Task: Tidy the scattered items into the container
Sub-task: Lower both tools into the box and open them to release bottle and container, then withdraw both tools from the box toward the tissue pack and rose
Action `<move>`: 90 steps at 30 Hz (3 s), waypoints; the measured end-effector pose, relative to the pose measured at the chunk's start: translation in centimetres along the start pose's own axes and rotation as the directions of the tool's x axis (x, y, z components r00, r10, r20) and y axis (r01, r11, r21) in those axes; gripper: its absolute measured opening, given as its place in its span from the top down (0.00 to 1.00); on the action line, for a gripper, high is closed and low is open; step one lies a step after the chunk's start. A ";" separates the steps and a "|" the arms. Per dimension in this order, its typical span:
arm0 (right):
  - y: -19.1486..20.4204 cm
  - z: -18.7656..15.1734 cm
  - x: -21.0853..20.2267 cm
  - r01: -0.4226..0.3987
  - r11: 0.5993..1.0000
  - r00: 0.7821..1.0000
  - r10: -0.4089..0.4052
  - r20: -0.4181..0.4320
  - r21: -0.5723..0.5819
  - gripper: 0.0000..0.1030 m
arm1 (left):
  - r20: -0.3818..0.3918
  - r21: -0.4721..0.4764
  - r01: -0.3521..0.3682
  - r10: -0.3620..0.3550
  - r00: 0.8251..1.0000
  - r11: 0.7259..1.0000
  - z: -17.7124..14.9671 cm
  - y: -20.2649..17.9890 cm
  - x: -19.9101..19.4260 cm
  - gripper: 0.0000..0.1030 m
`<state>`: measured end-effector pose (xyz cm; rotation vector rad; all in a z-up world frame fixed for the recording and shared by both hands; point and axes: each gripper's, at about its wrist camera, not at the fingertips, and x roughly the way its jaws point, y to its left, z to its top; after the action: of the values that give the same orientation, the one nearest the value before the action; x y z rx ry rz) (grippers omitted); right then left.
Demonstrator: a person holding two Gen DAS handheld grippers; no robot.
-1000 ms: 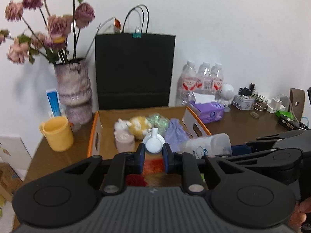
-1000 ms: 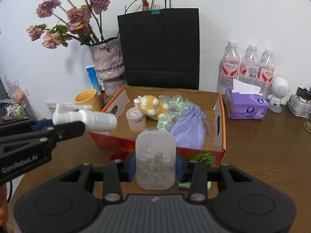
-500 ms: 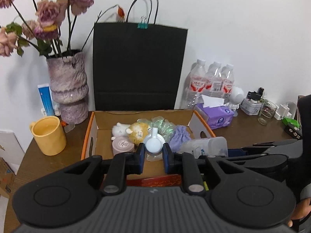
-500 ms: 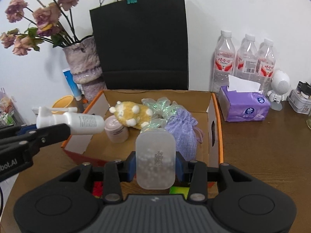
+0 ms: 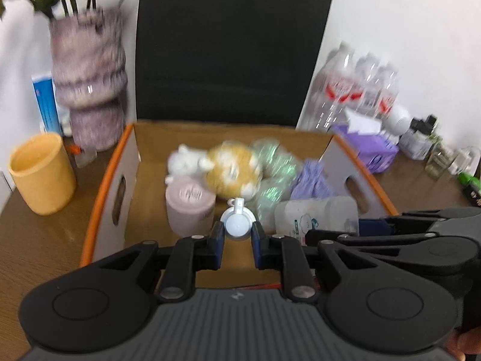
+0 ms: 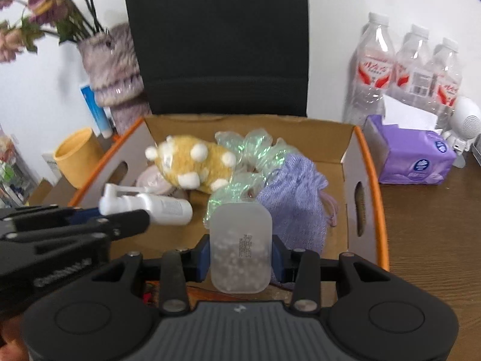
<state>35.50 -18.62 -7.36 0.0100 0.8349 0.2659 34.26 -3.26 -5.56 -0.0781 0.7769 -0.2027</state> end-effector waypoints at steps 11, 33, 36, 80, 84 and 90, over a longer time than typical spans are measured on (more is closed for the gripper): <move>0.8 0.0 1.3 0.019 0.997 1.000 -0.018 0.020 -0.079 0.62 | -0.041 -0.029 -0.002 0.000 0.999 1.000 -0.7 0.7 2.8 0.79; 0.9 -2.0 -3.7 0.052 0.993 0.998 -0.049 0.033 -0.109 0.00 | 0.067 -0.124 -0.042 0.050 0.996 0.991 -0.6 1.0 -3.9 0.00; 1.6 -2.7 -5.2 0.051 0.991 0.998 -0.047 0.035 -0.122 0.00 | 0.076 -0.115 -0.052 0.061 0.995 0.992 -0.9 0.8 -5.5 0.00; -0.8 -19.0 -11.2 0.001 0.999 0.944 -0.016 0.330 0.045 0.00 | 0.299 -0.290 0.015 0.076 0.951 0.957 -17.3 2.7 -12.8 0.00; -0.7 -19.2 -10.4 0.041 0.998 0.948 -0.052 0.313 0.042 0.00 | 0.279 -0.268 0.012 0.066 0.958 0.963 -17.6 2.7 -11.7 0.00; -0.5 -19.6 -9.7 0.087 0.996 0.950 -0.091 0.300 0.027 0.00 | 0.280 -0.212 -0.032 0.093 0.955 0.977 -17.8 1.8 -11.1 0.00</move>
<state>15.08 -23.22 -13.53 0.0243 0.5314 0.1676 14.33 0.87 -10.81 -0.2732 0.5048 -0.0469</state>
